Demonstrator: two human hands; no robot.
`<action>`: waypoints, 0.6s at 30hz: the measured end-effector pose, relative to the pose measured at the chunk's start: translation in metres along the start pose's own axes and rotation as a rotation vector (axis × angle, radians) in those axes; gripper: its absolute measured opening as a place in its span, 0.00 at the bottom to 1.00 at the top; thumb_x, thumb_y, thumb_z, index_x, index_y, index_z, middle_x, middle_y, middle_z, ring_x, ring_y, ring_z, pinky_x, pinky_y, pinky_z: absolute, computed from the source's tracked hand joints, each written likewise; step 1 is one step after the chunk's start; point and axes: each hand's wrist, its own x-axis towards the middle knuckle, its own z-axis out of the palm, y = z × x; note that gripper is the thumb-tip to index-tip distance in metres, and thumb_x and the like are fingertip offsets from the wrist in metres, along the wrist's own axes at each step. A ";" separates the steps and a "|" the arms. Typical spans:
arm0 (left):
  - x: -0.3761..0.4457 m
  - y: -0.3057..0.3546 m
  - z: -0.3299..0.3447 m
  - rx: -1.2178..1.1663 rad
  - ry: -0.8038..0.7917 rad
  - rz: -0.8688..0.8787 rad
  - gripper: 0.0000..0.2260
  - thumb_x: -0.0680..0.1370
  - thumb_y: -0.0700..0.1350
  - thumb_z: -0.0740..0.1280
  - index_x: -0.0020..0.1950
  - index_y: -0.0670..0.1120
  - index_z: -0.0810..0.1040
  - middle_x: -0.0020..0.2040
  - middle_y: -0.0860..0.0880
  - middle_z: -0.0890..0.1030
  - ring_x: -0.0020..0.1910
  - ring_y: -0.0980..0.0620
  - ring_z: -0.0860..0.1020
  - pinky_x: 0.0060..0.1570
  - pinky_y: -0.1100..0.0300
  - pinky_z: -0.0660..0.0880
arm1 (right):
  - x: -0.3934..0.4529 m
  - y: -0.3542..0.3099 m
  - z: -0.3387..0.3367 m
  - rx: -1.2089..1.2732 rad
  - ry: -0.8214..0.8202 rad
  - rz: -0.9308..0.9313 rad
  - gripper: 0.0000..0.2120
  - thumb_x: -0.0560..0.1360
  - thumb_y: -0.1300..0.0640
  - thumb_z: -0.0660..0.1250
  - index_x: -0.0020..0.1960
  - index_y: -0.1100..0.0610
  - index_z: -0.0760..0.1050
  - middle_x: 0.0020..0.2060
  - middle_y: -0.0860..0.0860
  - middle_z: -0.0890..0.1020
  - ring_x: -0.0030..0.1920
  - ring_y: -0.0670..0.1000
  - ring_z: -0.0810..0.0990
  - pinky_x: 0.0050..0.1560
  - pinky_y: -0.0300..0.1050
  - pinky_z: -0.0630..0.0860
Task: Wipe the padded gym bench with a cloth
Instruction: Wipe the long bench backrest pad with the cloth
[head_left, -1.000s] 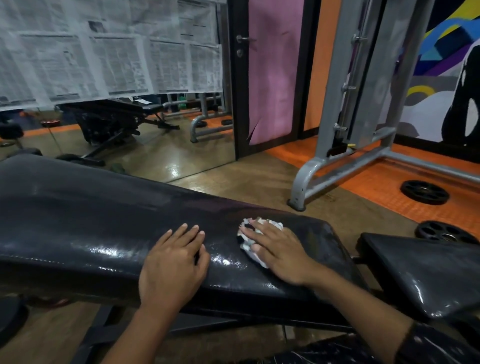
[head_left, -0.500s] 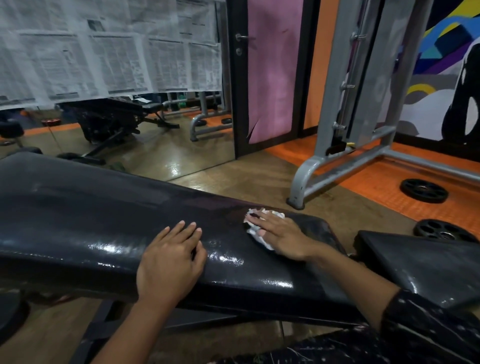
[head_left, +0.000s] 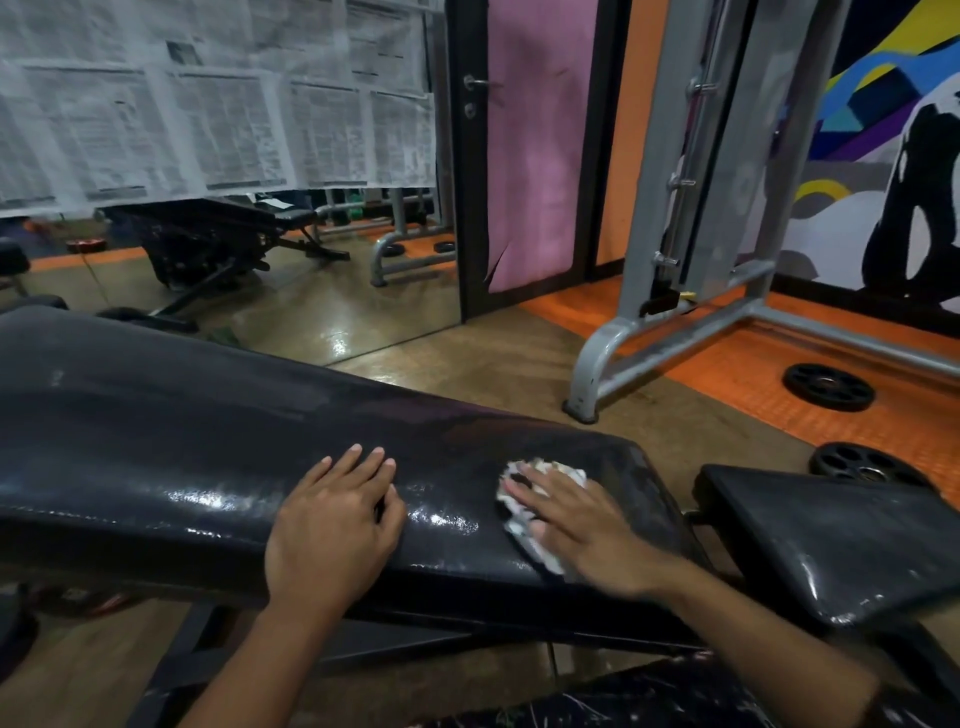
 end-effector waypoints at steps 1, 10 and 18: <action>0.000 0.000 0.000 0.002 0.000 0.001 0.20 0.75 0.50 0.55 0.56 0.47 0.83 0.58 0.51 0.82 0.62 0.52 0.77 0.64 0.54 0.69 | -0.005 0.014 -0.003 0.004 0.013 0.036 0.28 0.67 0.23 0.28 0.65 0.21 0.45 0.76 0.35 0.48 0.77 0.42 0.43 0.76 0.49 0.43; 0.000 0.002 -0.001 0.001 -0.004 -0.005 0.21 0.75 0.51 0.54 0.55 0.46 0.84 0.57 0.49 0.82 0.62 0.51 0.78 0.64 0.53 0.70 | 0.033 -0.049 -0.004 -0.029 0.019 0.109 0.22 0.80 0.40 0.46 0.74 0.33 0.53 0.78 0.40 0.51 0.77 0.46 0.46 0.75 0.53 0.42; 0.000 0.002 -0.001 -0.011 -0.015 -0.015 0.21 0.75 0.51 0.54 0.55 0.46 0.83 0.57 0.50 0.82 0.62 0.52 0.77 0.64 0.54 0.69 | 0.012 0.011 -0.004 0.029 0.076 0.277 0.32 0.70 0.25 0.34 0.72 0.30 0.53 0.77 0.38 0.53 0.78 0.45 0.49 0.75 0.55 0.48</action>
